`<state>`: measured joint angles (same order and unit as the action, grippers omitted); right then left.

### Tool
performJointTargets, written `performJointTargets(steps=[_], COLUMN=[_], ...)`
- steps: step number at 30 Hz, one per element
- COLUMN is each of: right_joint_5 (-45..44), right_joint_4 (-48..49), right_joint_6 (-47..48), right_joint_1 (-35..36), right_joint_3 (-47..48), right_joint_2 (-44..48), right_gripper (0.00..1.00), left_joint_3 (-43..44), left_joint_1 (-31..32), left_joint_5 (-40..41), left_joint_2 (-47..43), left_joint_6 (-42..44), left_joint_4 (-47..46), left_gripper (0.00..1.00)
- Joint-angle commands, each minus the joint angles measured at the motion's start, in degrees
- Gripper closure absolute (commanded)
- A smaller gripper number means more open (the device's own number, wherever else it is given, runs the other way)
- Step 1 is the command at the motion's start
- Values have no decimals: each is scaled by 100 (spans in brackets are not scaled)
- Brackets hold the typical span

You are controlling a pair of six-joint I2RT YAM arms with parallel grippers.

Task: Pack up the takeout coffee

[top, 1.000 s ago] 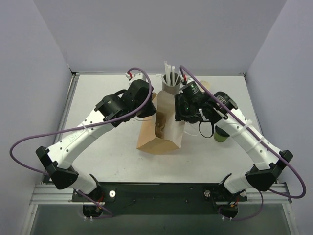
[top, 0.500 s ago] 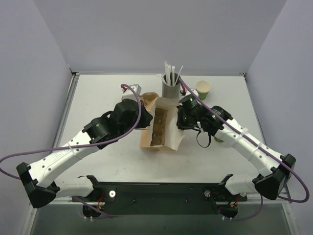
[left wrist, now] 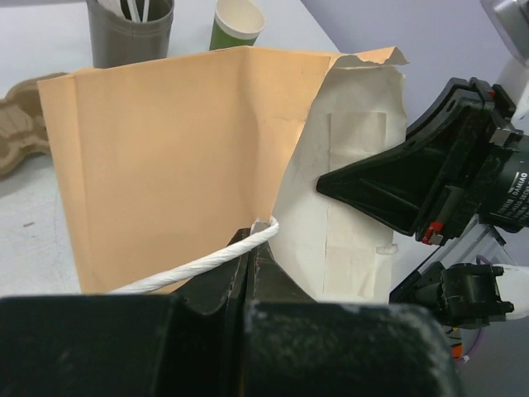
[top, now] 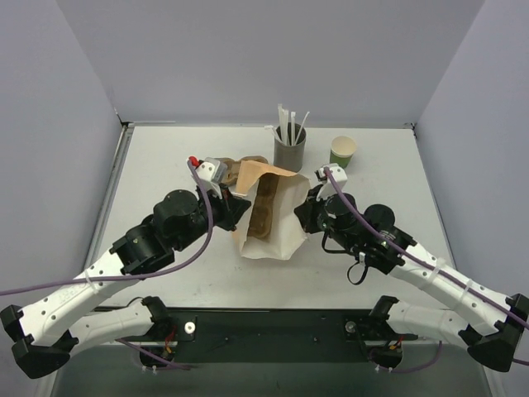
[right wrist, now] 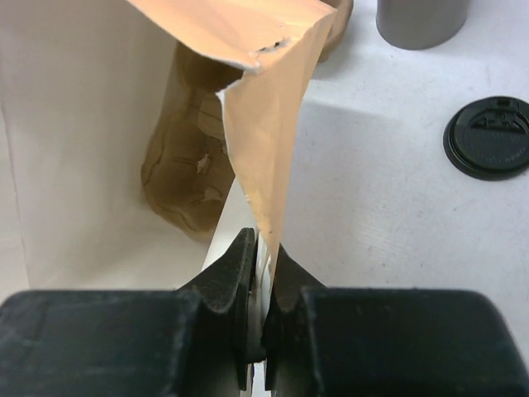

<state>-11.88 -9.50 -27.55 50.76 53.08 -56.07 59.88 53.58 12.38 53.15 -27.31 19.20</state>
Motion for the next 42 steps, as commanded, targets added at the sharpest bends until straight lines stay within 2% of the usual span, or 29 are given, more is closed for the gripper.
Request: performJointTargets(steps=[1, 9, 11, 14, 15, 16, 17, 18, 19, 20, 21, 22, 23, 26, 28, 29, 31, 32, 35, 37, 39, 42], right_joint_5=[-262, -306, -367, -438, -377, -255, -45, 236, 482, 702, 609, 399, -29, 316, 494, 502, 923, 1003, 1030, 672, 800, 643], right_joint_4=[835, 1012, 731, 248, 55, -599, -902, -1131, -1568, -1790, -2071, -2866, -3230, -3989, -4469, -4630, -4815, -4816, -4938, -4974, -4983, -4921], right_joint_6=[355, 408, 408, 399, 408, 347, 303, 303, 190, -3, -13, 47, 100, 145, 250, 268, 207, 163, 92, 127, 197, 338], right_joint_1=[126, 206, 215, 197, 197, 197, 188, 197, 223, 232, 224, 180, 58, -1057, -1349, -1306, -1061, -642, -173, -355, -1099, -1664], right_joint_3=[-87, -246, -88, 386, 901, 1254, 1623, 2027, 2701, 3064, 3425, 4272, 4611, 5211, 5518, 5894, 6091, 6135, 6249, 6048, 5925, 5749], right_joint_2=[9, -219, -333, -500, -605, -754, -1104, -1273, -1448, -1798, -2028, -2274, -2755, -3303, -3532, -3786, -3937, -3990, -4078, -4026, -3903, -3858], right_gripper=[100, 100, 100, 100, 100, 100, 100, 100, 100, 99, 98, 98, 98, 100, 99, 100, 100, 100, 100, 100, 100, 100], left_joint_3=[42, -12, 182, 637, 883, 1172, 1871, 2183, 2560, 3173, 3475, 3687, 3820, 4276, 4777, 4831, 4788, 4762, 4516, 4323, 4050, 3839], left_joint_1=[38, 38, 38, 29, 3, -180, -295, -400, -549, -899, -972, -972, -772, -595, -699, -796, -1479, -1665, -1948, -1800, -1493, -1087], left_joint_5=[-315, -219, -131, 430, 875, 932, 994, 1090, 926, 724, 461, 101, 2, -410, -333, -176, -340, -464, -613, -1026, -1115, -1150], left_joint_2=[-260, -428, -349, -77, 80, 508, 756, 1020, 1571, 1846, 2101, 2408, 2455, 2604, 2823, 2859, 2990, 3035, 3105, 3010, 2947, 2868], left_joint_6=[796, 1281, 1237, 860, 641, 178, -61, -334, -571, -678, -688, -636, -644, -863, -916, -890, -820, -794, -662, -722, -837, -1030], left_joint_4=[-584, -549, -400, 152, 467, 1280, 1714, 2171, 3011, 3402, 3676, 3931, 3925, 4143, 4660, 4741, 4890, 4909, 4848, 4638, 4593, 4593], left_gripper=[100, 100, 100, 100, 100, 100, 100, 100, 100, 100, 100, 100, 100, 100, 100, 100, 100, 100, 100, 100, 100, 100])
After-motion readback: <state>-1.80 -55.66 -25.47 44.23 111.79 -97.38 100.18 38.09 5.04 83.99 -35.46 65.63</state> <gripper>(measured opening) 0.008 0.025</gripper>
